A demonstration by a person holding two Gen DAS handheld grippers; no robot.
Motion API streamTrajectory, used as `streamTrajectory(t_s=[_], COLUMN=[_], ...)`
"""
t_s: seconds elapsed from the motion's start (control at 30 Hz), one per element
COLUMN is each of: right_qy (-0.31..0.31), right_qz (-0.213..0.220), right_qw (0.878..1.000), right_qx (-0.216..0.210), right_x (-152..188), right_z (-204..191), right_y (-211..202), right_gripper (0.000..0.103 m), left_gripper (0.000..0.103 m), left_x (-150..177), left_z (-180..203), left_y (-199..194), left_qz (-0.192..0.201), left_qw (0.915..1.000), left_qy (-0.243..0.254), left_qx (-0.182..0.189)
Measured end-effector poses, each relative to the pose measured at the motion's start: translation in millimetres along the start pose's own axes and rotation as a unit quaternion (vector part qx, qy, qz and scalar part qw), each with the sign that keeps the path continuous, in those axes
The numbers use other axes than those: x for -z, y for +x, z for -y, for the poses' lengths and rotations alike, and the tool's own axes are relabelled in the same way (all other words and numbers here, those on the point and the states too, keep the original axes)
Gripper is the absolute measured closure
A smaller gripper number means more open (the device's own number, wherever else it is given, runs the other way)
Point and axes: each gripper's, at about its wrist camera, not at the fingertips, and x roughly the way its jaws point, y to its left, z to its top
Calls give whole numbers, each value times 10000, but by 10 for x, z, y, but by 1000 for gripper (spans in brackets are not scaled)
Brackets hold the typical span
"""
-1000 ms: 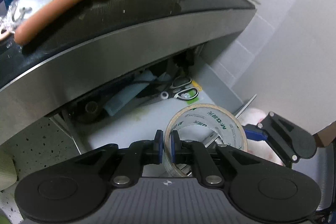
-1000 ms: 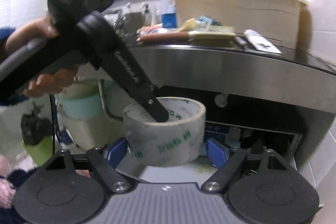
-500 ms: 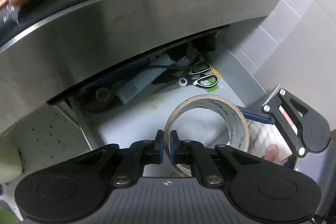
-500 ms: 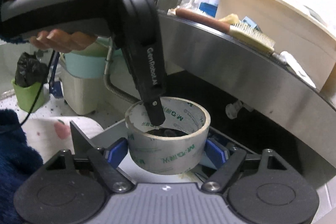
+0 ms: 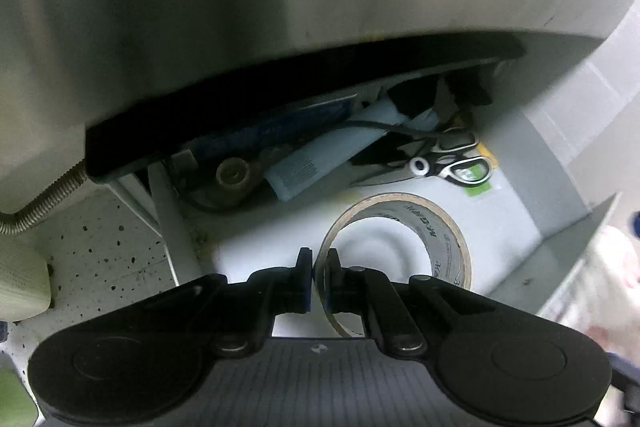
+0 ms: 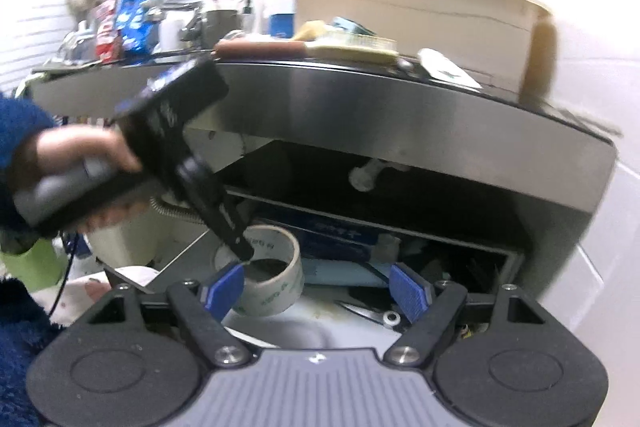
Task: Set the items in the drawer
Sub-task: 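Lower the tape roll onto the drawer floor and open the left gripper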
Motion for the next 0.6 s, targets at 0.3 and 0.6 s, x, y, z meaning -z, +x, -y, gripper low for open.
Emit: streamTrajectory(t_s=[0.3, 0.6], right_qy=[143, 198], right_qz=[-150, -194], right_qw=[9998, 9995], right_qx=[-56, -141], right_x=[58, 79], right_z=[38, 24], right_y=[70, 78], right_gripper=[24, 24], left_gripper=[97, 97], left_x=[-2, -5], left_z=[-41, -146], left_y=[495, 800], left_qz=[-443, -612], left_qw=[9988, 9961], left_qy=[-166, -520], left_qx=[-127, -362])
